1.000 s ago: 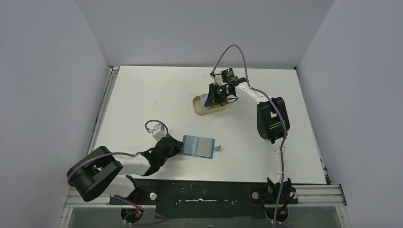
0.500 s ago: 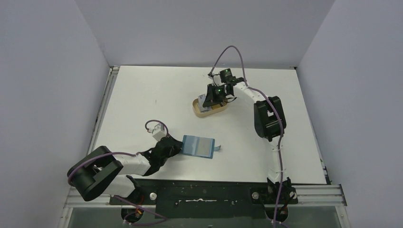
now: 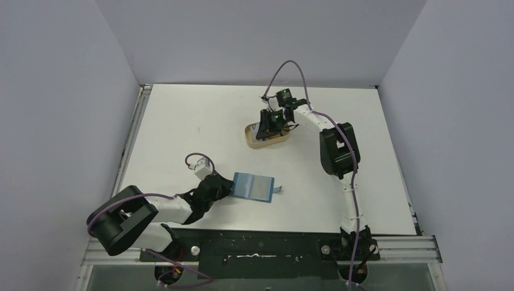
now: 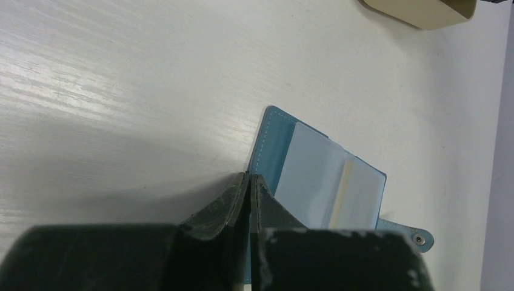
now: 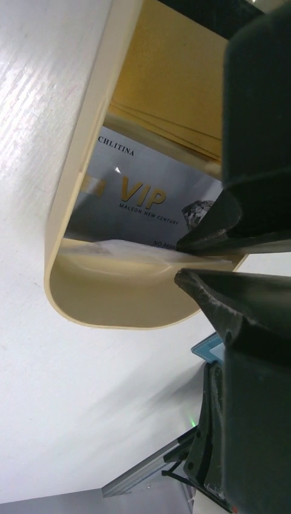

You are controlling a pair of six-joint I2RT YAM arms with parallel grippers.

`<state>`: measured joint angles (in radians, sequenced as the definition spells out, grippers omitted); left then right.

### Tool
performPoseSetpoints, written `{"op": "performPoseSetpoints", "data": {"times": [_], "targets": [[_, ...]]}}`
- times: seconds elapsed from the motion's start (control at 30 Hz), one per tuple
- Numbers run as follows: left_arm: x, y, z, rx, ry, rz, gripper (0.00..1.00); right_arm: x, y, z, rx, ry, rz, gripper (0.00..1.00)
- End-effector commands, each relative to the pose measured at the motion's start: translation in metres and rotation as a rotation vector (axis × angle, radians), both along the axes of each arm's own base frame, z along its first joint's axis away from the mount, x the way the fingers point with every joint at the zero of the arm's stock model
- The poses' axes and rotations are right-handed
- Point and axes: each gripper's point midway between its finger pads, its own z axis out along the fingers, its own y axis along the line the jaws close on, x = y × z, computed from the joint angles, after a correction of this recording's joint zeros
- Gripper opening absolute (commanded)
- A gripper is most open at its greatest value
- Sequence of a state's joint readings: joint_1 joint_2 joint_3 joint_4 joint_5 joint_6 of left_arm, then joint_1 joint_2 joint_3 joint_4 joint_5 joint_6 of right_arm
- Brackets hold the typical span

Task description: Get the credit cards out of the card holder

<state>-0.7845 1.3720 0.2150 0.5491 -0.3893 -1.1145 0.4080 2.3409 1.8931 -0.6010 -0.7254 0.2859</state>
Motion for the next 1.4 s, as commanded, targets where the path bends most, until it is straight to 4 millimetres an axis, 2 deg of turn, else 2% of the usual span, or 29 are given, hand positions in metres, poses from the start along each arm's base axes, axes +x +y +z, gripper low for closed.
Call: {"op": "performPoseSetpoints", "data": {"times": [0.0, 0.1, 0.17, 0.37, 0.5, 0.57, 0.63, 0.73, 0.87, 0.97, 1.1, 1.37], "targets": [[-0.014, 0.015, -0.025, 0.093, 0.08, -0.014, 0.0, 0.005, 0.005, 0.015, -0.013, -0.052, 0.025, 0.24], [-0.014, 0.014, -0.025, 0.092, 0.079, -0.014, 0.0, 0.007, 0.003, 0.027, -0.027, -0.078, 0.027, 0.36], [-0.014, 0.014, -0.025, 0.091, 0.077, -0.016, 0.0, 0.01, 0.001, 0.039, -0.04, -0.105, 0.028, 0.41], [-0.014, 0.014, -0.025, 0.089, 0.076, -0.016, 0.0, 0.026, -0.013, 0.087, -0.109, -0.223, 0.01, 0.48], [-0.015, 0.016, -0.024, 0.091, 0.073, -0.011, 0.0, 0.032, -0.035, 0.117, -0.179, -0.331, -0.081, 0.51], [-0.015, 0.017, -0.024, 0.093, 0.071, -0.006, 0.0, 0.021, -0.037, 0.13, -0.153, -0.358, -0.118, 0.53], [-0.016, 0.018, -0.024, 0.096, 0.072, -0.003, 0.0, -0.001, -0.033, 0.137, -0.136, -0.37, -0.126, 0.53], [-0.016, 0.018, -0.023, 0.098, 0.071, -0.003, 0.0, -0.052, -0.02, 0.122, -0.165, -0.325, -0.094, 0.53], [-0.017, 0.018, -0.024, 0.098, 0.075, -0.003, 0.0, -0.126, 0.008, 0.099, -0.09, -0.21, -0.052, 0.55], [-0.016, 0.017, -0.024, 0.099, 0.075, -0.004, 0.0, -0.17, 0.017, 0.087, -0.044, -0.146, -0.036, 0.59], [-0.016, 0.016, -0.025, 0.1, 0.078, -0.006, 0.0, -0.199, 0.008, 0.066, -0.039, -0.087, -0.092, 0.65], [-0.015, 0.013, -0.024, 0.102, 0.077, -0.016, 0.0, -0.202, 0.002, 0.033, -0.01, -0.039, -0.204, 0.66]]}}
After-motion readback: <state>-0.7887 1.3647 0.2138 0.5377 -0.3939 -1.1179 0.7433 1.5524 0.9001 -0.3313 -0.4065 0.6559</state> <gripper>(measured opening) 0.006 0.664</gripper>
